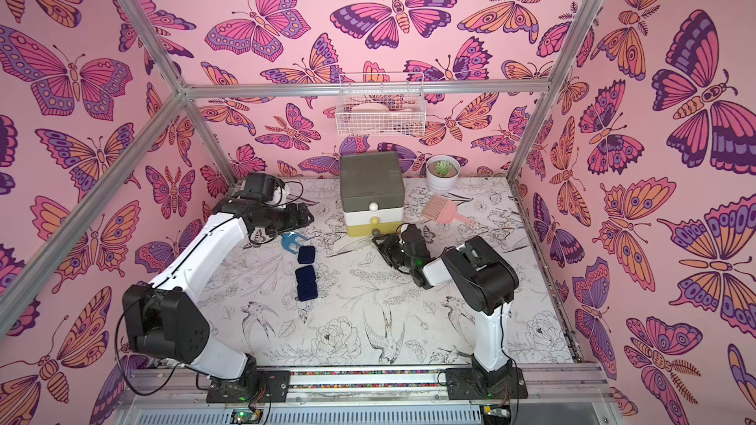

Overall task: Place the brooch boxes into the drawer by color
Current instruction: Open the drawer in the storage box.

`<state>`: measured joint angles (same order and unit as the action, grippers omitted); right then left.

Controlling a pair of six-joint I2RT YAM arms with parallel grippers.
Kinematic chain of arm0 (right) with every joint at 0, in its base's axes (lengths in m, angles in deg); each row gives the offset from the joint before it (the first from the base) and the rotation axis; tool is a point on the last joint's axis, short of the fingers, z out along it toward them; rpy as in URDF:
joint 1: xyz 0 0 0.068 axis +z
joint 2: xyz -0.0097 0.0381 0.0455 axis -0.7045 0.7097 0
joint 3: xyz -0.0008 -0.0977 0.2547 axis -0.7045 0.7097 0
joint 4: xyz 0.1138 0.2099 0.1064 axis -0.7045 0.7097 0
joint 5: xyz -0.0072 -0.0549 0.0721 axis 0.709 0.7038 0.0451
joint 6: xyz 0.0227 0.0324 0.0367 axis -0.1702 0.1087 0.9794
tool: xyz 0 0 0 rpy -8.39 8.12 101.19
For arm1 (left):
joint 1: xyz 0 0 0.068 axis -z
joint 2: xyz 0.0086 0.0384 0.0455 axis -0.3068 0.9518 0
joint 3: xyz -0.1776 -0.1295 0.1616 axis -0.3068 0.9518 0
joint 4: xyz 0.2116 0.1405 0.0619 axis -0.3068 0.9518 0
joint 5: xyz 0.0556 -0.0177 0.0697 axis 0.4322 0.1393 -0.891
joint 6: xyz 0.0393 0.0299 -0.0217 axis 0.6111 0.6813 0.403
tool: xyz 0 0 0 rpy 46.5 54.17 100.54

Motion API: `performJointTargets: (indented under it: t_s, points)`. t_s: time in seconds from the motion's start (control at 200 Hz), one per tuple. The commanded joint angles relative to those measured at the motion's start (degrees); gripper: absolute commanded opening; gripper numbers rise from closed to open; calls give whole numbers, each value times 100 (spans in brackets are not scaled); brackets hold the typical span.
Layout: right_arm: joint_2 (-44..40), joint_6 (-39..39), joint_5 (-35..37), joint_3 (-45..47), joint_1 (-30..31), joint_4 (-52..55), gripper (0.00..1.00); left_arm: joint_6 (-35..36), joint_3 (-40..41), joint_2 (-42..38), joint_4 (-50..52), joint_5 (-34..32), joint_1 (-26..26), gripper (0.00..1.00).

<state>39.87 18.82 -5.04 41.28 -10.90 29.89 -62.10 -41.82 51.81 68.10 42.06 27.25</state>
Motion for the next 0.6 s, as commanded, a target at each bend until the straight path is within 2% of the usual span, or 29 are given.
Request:
performJointTargets:
  t_s: [0.0, 0.18, 0.591]
  points:
    - [249, 188, 443, -69, 20, -747, 51, 115, 122, -180, -78, 77, -26, 87]
    - [508, 263, 735, -77, 34, -1424, 54, 180, 179, -175, -71, 127, -32, 87]
    - [935, 354, 606, -557, 76, -1452, 54, 216, 313, -278, -74, 85, -38, 87]
